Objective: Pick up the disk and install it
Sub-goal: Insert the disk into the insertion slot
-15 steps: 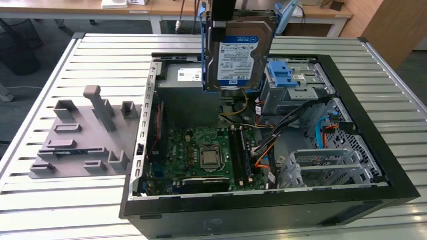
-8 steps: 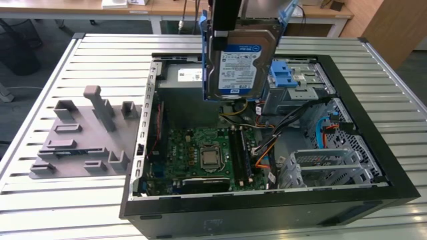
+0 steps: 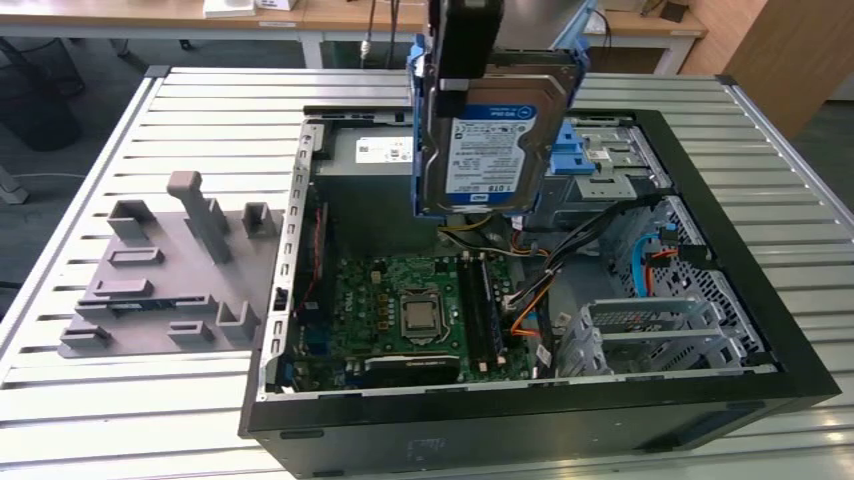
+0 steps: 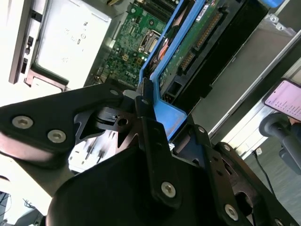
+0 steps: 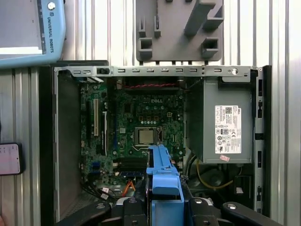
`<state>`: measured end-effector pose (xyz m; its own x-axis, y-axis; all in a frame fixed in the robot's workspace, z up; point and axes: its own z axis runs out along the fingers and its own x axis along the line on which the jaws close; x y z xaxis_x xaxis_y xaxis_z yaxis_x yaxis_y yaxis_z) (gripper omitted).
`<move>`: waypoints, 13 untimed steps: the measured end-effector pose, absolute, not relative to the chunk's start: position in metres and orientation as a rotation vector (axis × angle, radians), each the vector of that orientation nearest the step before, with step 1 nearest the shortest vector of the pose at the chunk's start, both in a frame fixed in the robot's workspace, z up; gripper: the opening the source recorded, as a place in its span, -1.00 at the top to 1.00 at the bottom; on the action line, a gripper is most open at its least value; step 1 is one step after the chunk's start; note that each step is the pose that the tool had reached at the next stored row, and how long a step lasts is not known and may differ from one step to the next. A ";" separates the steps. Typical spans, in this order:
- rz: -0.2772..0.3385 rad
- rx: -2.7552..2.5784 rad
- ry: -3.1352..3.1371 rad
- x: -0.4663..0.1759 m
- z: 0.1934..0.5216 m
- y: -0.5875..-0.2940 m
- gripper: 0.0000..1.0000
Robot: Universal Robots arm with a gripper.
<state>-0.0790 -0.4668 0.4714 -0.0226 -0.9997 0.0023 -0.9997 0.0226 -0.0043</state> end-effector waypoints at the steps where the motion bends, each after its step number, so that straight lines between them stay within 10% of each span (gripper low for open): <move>1: -0.006 -2.196 2.246 -0.076 0.471 -0.467 0.27; 13: -0.005 -2.195 2.248 -0.071 0.470 -0.489 0.27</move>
<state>-0.0710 -0.4886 0.4696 -0.0236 -0.9997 0.0024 -0.9997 0.0236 -0.0019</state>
